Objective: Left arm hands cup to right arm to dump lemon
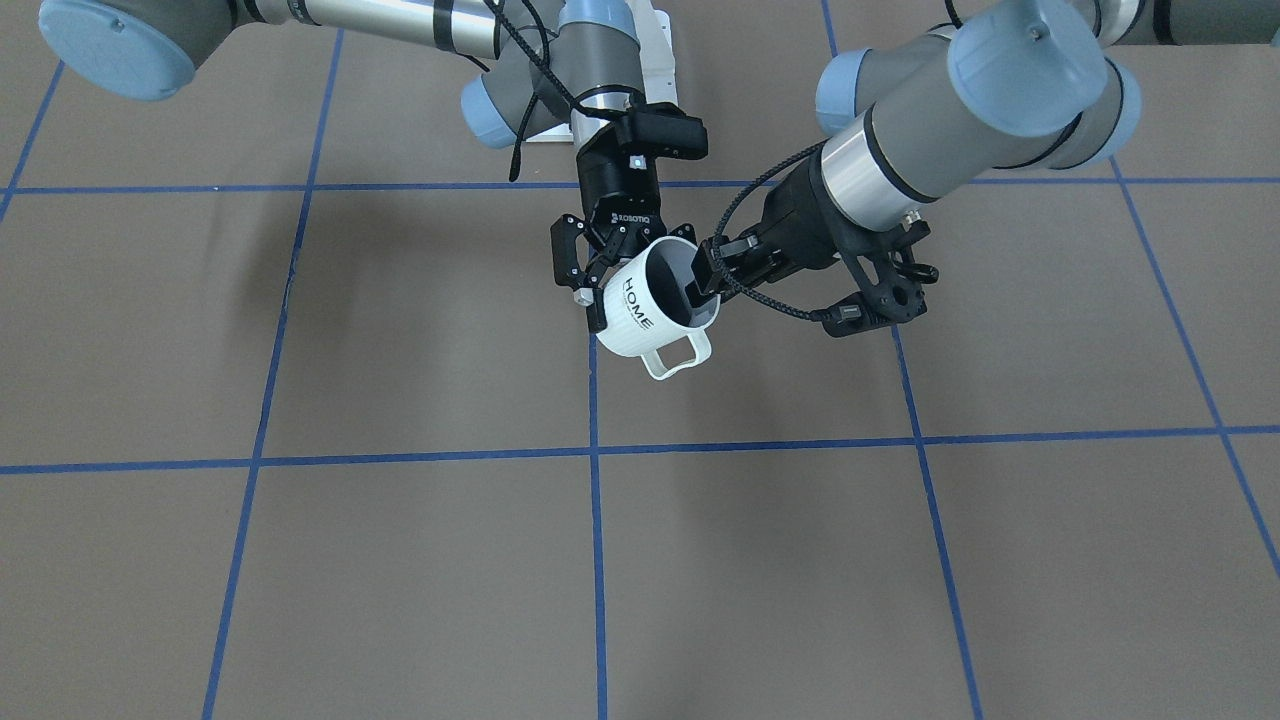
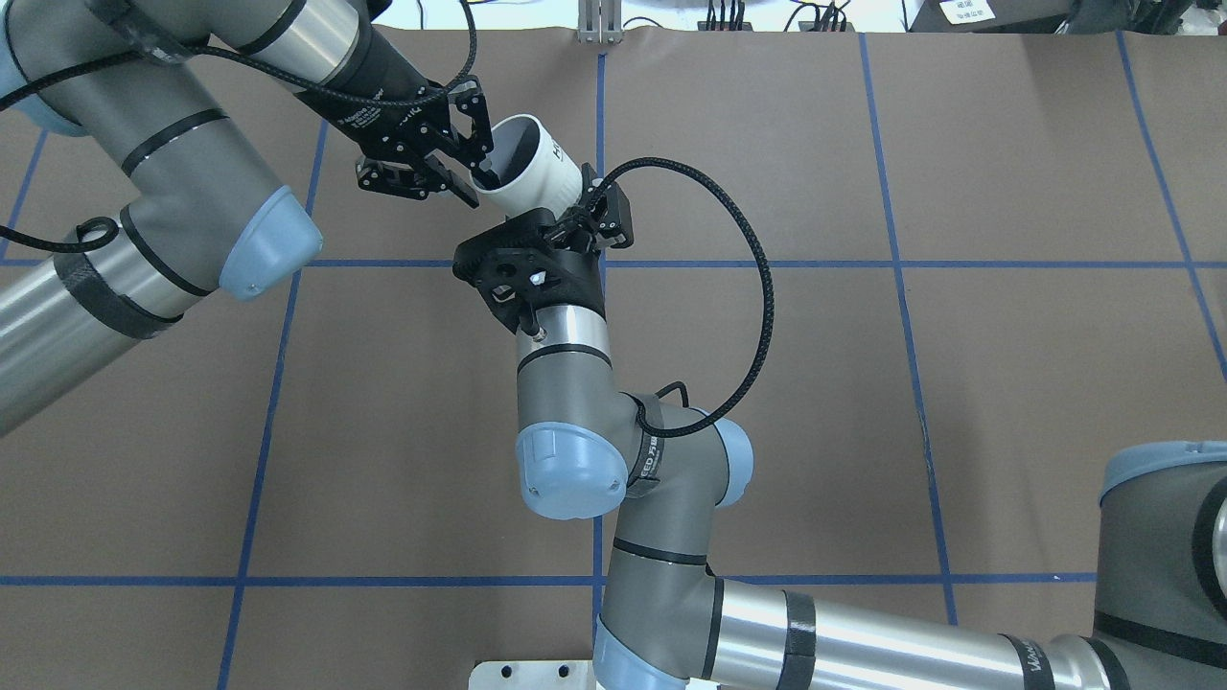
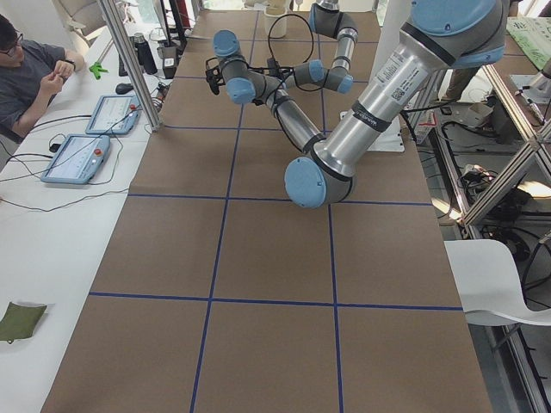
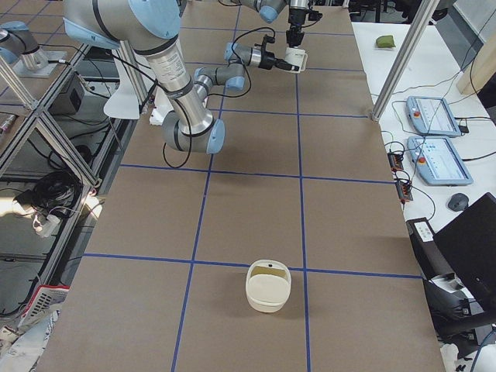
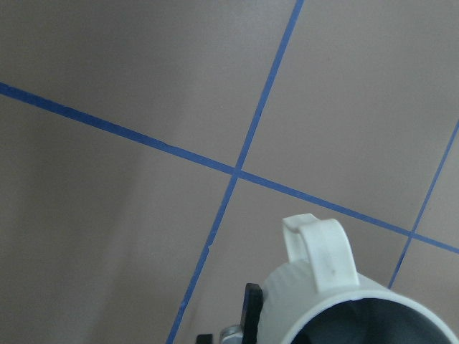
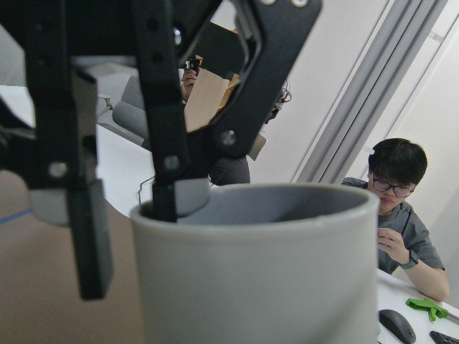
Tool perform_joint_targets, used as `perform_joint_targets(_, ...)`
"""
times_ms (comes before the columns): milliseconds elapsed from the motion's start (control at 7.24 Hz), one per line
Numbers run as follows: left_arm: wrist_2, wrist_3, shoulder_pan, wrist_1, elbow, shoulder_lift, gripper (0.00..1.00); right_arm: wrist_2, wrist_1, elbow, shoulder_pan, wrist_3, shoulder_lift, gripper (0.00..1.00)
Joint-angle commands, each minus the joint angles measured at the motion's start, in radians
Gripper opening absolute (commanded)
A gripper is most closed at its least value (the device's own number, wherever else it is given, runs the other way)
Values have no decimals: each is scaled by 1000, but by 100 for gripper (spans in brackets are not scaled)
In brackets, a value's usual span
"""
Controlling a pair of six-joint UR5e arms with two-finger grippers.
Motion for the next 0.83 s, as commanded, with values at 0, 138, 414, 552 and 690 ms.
perform_joint_targets(0, -69, -8, 2, 8, 17, -6, 0, 1, 0, 1, 1, 0, -1, 44)
perform_joint_targets(138, -82, -10, -4, 9, 31, -15, 0, 4, 2, 3, -1, -1, -1, 99)
perform_joint_targets(414, -82, -10, -11, 9, 37, -15, 0, 5, 2, 12, -1, -4, -1, 100)
perform_joint_targets(552, -82, -10, -15, 8, 37, -15, 0, 7, 2, 12, -1, -4, -2, 100)
perform_joint_targets(690, -82, -10, -21, 9, 36, -15, 0, 7, 2, 10, -1, -4, -4, 100)
